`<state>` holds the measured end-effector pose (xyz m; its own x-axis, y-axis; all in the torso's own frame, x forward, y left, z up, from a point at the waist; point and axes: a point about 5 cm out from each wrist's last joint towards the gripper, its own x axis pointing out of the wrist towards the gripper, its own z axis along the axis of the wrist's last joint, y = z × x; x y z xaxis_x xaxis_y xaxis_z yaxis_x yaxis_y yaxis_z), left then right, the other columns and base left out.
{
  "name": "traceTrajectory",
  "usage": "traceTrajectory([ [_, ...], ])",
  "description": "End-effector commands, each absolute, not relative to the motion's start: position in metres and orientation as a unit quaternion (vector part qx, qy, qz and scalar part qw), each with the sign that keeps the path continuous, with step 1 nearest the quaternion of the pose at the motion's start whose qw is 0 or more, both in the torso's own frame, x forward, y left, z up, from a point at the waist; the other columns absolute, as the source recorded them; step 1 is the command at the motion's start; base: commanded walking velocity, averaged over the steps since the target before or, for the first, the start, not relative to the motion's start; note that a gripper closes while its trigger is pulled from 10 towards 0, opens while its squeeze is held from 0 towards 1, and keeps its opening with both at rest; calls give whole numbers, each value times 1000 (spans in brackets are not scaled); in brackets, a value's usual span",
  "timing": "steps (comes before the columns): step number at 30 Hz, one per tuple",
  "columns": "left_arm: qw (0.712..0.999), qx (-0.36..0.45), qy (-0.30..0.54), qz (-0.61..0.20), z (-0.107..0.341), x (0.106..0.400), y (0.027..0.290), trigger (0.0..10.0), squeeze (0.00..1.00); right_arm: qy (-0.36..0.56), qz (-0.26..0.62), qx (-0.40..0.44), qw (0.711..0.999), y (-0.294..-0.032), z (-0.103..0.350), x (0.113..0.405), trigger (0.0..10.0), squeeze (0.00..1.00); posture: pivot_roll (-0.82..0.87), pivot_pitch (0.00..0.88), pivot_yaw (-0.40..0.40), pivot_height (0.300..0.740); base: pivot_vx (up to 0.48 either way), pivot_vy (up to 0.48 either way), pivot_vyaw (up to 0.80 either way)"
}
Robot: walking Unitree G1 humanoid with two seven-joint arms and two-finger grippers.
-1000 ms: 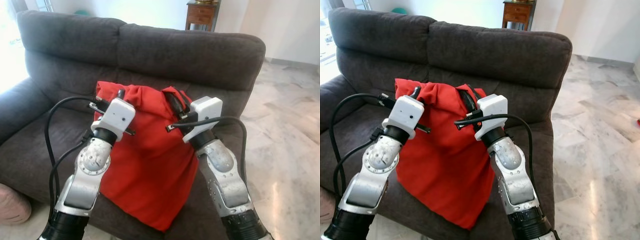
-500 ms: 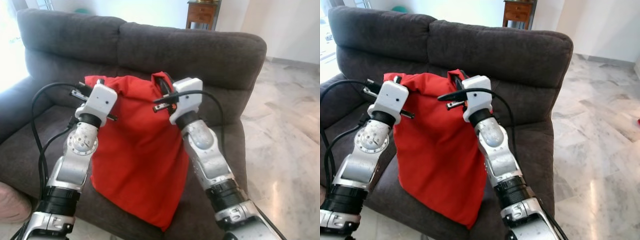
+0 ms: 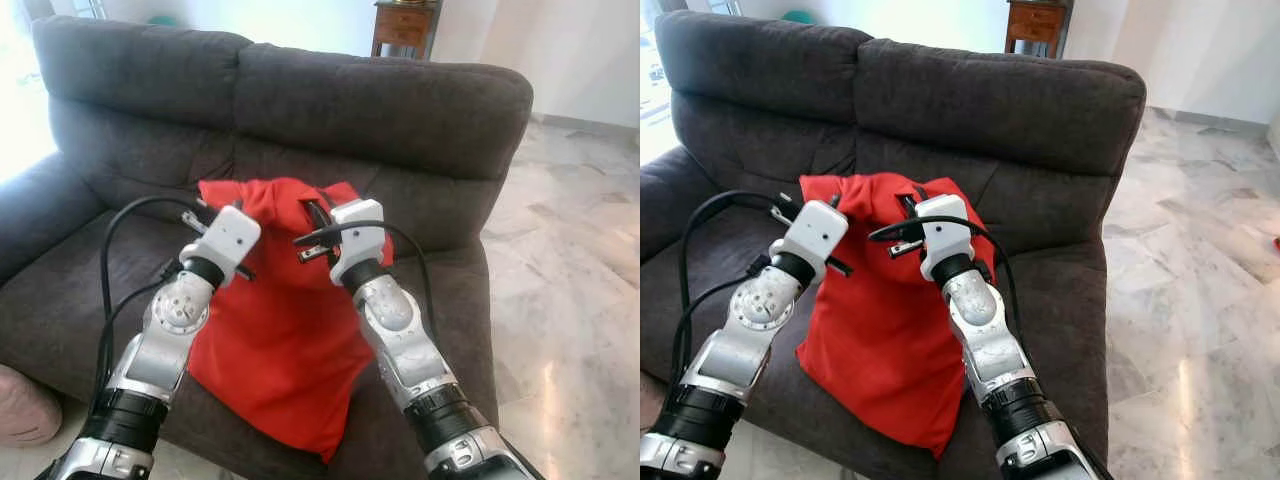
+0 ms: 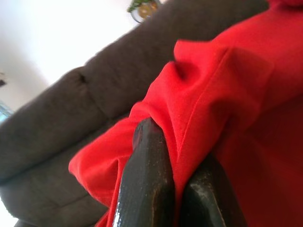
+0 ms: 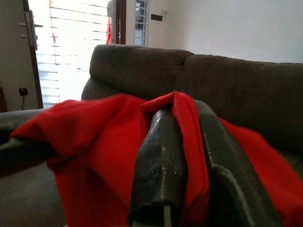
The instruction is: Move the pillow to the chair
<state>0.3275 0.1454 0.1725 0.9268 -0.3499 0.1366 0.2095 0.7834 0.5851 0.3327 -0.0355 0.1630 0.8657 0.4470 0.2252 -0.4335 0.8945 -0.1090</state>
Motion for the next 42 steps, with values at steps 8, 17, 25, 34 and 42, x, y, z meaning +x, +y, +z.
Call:
traceTrajectory([
  [8, 953, 243, -110, -142, 161, 311, 144, 10000, 0, -123, 219, -27, 968, -43, 163, 329, 10000, 0, 44, 0, -14, 740, 0, 0, 0],
  [17, 968, 193, -121, -104, 168, 308, 150, 10000, 0, -112, 209, -25, 971, -50, 158, 329, 10000, 0, 48, 0, -15, 740, 0, 0, 0],
  [25, 968, 193, -132, -96, 174, 311, 150, 10000, 1000, -119, 214, -9, 970, -49, 162, 330, 10000, 1000, 46, 0, -12, 740, 0, 0, 0],
  [34, 968, 189, -135, -96, 177, 311, 148, 10000, 1000, -116, 202, -15, 972, -53, 161, 331, 10000, 1000, 46, 0, -13, 740, 0, 0, 0],
  [42, 974, 179, -108, -84, 160, 308, 152, 10000, 0, -91, 98, -12, 991, -101, 153, 344, 10000, 0, 39, 0, -8, 740, 0, 0, 0],
])
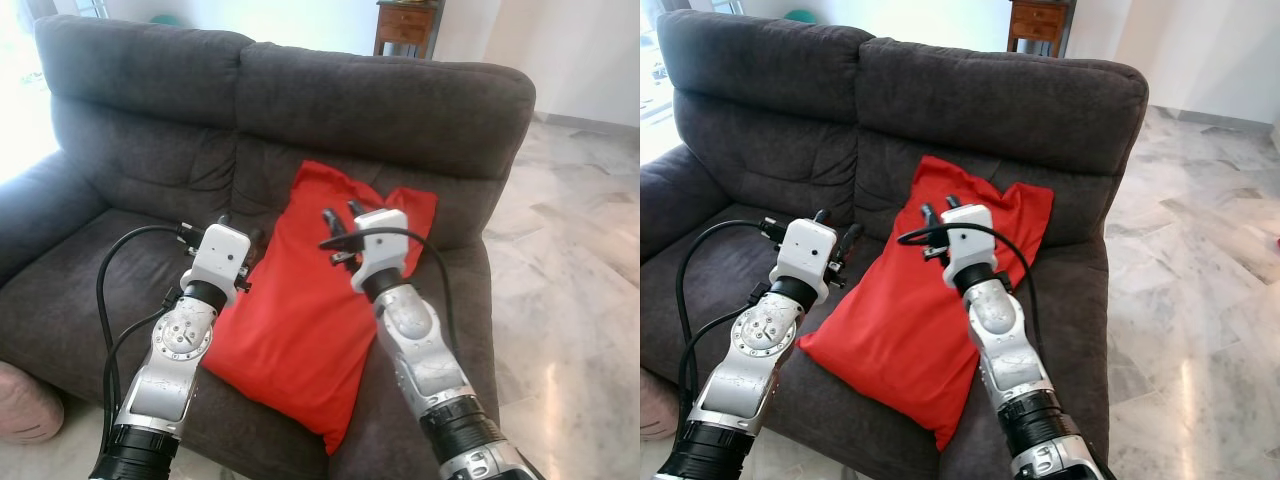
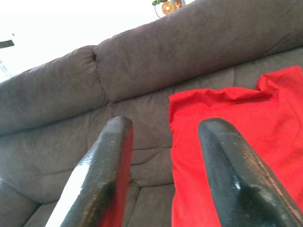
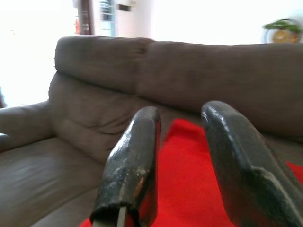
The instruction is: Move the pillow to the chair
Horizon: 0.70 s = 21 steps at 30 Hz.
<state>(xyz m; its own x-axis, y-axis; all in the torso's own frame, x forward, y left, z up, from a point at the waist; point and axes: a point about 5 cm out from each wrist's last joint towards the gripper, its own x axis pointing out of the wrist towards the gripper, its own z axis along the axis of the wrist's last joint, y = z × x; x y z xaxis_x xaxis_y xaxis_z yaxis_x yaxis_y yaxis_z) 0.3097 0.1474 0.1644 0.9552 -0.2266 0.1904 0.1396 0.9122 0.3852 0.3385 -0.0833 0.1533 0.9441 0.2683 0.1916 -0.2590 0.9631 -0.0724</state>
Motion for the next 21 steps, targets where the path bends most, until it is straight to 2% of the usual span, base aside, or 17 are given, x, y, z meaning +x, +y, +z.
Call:
traceTrajectory([
  [1, 974, 179, -108, -84, 160, 308, 152, 10000, 0, -91, 98, -12, 991, -101, 153, 344, 10000, 0, 39, 0, -8, 740, 0, 0, 0],
  [2, 977, 176, -96, -72, 153, 305, 159, 10000, 0, -79, 65, -17, 995, -123, 148, 346, 10000, 0, 39, 0, -8, 740, 0, 0, 0],
  [3, 978, 177, -89, -66, 149, 304, 163, 10000, 0, -74, 49, -22, 996, -134, 146, 347, 10000, 0, 37, 0, -4, 740, 0, 0, 0],
  [4, 978, 177, -89, -66, 149, 304, 163, 10000, 0, -74, 49, -22, 996, -134, 146, 347, 10000, 0, 37, 0, -4, 740, 0, 0, 0],
  [6, 981, 178, -60, -43, 133, 297, 179, 10000, 0, -43, -26, -46, 998, -186, 132, 343, 10000, 0, 30, 0, 0, 740, 0, 0, 0],
  [7, 981, 178, -60, -43, 133, 297, 179, 10000, 0, -43, -26, -46, 998, -186, 132, 343, 10000, 0, 30, 0, 0, 740, 0, 0, 0],
  [8, 982, 180, -47, -30, 126, 294, 186, 10000, 0, -26, -52, -50, 997, -205, 123, 339, 10000, 0, 27, 0, 3, 740, 0, 0, 0],
  [11, 983, 179, -29, -17, 116, 290, 195, 10000, 0, 7, -90, -63, 994, -231, 108, 331, 10000, 0, 27, 0, 5, 740, 0, 0, 0],
  [13, 983, 180, -24, -14, 113, 289, 197, 10000, 0, 14, -99, -66, 993, -237, 104, 329, 10000, 0, 24, 0, 9, 740, 0, 0, 0],
  [17, 983, 182, 18, 0, 89, 279, 209, 10000, 0, 110, -144, -70, 981, -269, 61, 305, 10000, 0, 24, 0, 14, 740, 0, 0, 0],
  [21, 983, 179, 44, 16, 73, 271, 217, 10000, 0, 166, -147, -59, 973, -277, 36, 288, 10000, 0, 28, 0, 16, 740, 0, 0, 0],
])
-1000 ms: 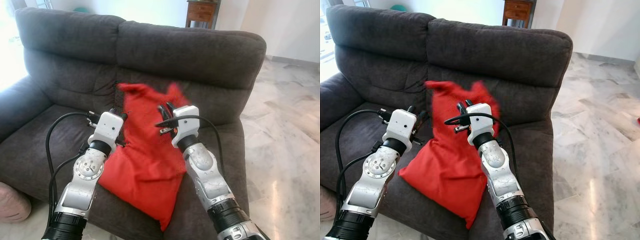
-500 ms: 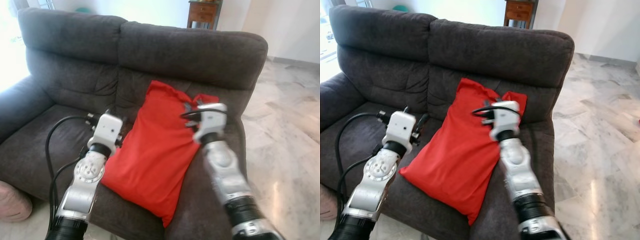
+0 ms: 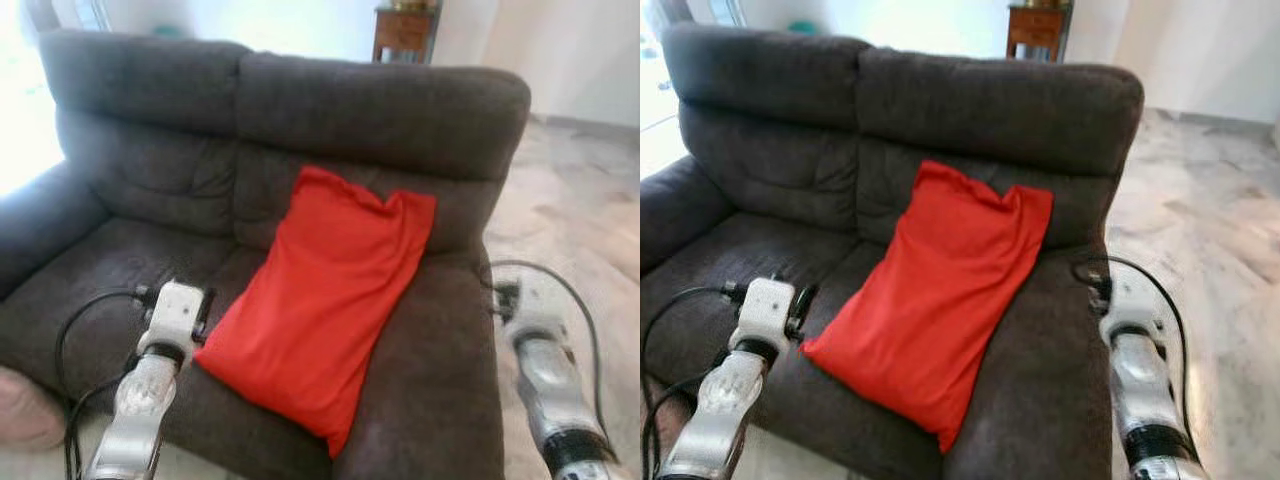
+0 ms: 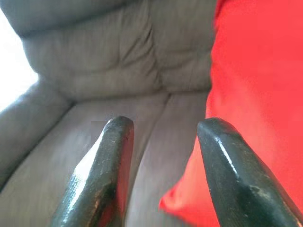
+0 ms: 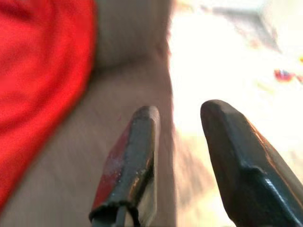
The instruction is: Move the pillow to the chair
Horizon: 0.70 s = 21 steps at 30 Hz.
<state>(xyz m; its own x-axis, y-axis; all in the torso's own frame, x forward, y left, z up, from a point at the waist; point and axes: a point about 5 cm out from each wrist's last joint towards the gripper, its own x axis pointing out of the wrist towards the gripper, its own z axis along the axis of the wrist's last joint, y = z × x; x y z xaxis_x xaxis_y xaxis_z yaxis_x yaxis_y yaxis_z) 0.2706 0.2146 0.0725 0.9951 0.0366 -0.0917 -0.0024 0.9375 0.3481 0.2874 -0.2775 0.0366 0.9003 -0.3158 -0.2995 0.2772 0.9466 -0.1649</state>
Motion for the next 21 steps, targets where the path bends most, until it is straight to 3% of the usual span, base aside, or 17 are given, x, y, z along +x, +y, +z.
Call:
traceTrajectory([
  [1, 982, 175, 60, 26, 63, 266, 221, 10000, 0, 194, -142, -53, 969, -278, 23, 279, 10000, 0, 30, 0, 19, 740, 0, 0, 0],
  [5, 980, 131, 136, 64, 21, 241, 233, 10000, 0, 275, -134, -62, 950, -279, -13, 245, 10000, 0, 32, 0, 17, 740, 0, 0, 0],
  [21, 953, 85, 285, 59, -46, 201, 228, 10000, 0, 351, -124, -64, 926, -273, -46, 204, 10000, 0, 24, 0, 20, 740, 0, 0, 0],
])
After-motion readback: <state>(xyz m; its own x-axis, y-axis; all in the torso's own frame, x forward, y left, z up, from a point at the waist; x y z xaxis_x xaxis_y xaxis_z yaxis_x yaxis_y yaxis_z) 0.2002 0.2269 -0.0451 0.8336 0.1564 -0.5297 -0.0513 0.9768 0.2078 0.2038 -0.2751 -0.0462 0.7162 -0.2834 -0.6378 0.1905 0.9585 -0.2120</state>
